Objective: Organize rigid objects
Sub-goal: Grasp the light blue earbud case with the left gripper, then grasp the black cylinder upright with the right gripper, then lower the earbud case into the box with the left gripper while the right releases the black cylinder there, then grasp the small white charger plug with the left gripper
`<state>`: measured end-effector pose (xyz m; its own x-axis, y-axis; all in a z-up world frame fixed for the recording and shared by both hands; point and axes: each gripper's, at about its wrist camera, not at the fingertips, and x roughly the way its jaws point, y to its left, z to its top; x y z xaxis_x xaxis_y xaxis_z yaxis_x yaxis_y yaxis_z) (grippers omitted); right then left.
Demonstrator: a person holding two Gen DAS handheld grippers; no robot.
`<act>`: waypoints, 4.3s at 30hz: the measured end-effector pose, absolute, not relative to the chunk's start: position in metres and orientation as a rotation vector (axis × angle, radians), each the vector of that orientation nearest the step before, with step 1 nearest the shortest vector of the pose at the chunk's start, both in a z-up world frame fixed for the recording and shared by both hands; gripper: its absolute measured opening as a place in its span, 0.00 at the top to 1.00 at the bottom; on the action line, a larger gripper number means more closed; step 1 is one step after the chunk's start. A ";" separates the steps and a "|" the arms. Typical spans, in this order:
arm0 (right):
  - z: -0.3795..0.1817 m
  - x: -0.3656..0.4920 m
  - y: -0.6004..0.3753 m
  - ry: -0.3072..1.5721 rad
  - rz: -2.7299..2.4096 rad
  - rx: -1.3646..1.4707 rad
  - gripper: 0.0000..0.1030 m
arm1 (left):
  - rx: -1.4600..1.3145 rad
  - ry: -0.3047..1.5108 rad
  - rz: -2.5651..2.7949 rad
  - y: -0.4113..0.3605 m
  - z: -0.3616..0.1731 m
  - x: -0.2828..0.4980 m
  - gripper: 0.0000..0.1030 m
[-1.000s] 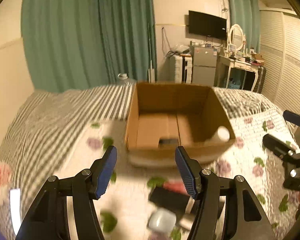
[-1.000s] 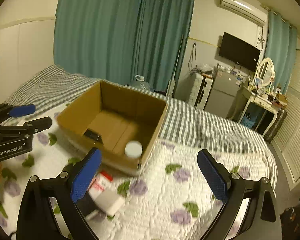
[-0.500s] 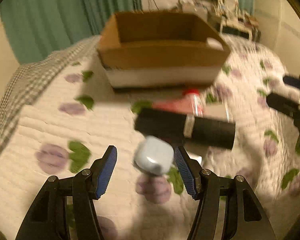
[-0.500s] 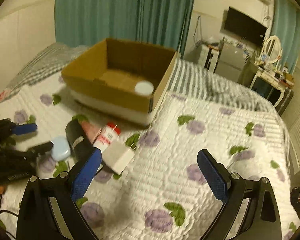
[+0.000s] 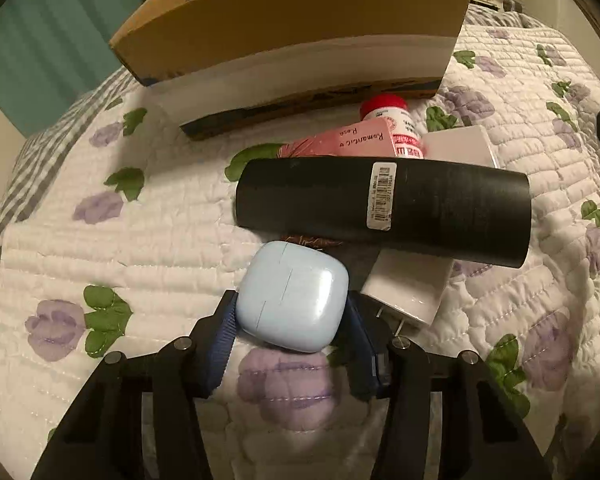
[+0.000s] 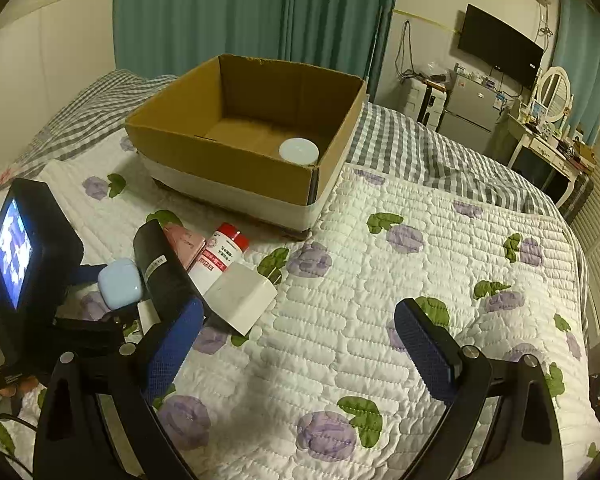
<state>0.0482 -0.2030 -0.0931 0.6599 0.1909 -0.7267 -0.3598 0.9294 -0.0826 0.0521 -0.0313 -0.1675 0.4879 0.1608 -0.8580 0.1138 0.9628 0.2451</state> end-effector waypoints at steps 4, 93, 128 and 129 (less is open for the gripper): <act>-0.095 0.049 -0.204 0.794 0.318 -0.221 0.06 | 0.260 1.033 0.017 -0.030 -0.156 0.048 0.49; -0.020 0.197 -0.156 0.630 0.427 -0.231 0.60 | 0.087 0.691 0.061 -0.001 -0.037 0.204 0.43; -0.057 0.065 -0.200 0.688 0.355 -0.266 0.26 | -0.008 0.792 0.115 0.017 -0.072 0.065 0.35; -0.061 0.063 -0.201 0.700 0.359 -0.263 0.26 | -0.011 0.802 0.111 0.014 -0.076 0.062 0.35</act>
<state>0.0631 -0.2010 -0.0614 0.7077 0.2325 -0.6672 -0.4061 0.9066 -0.1149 0.0624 0.0143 -0.0760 0.6899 0.0952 -0.7177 -0.1034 0.9941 0.0325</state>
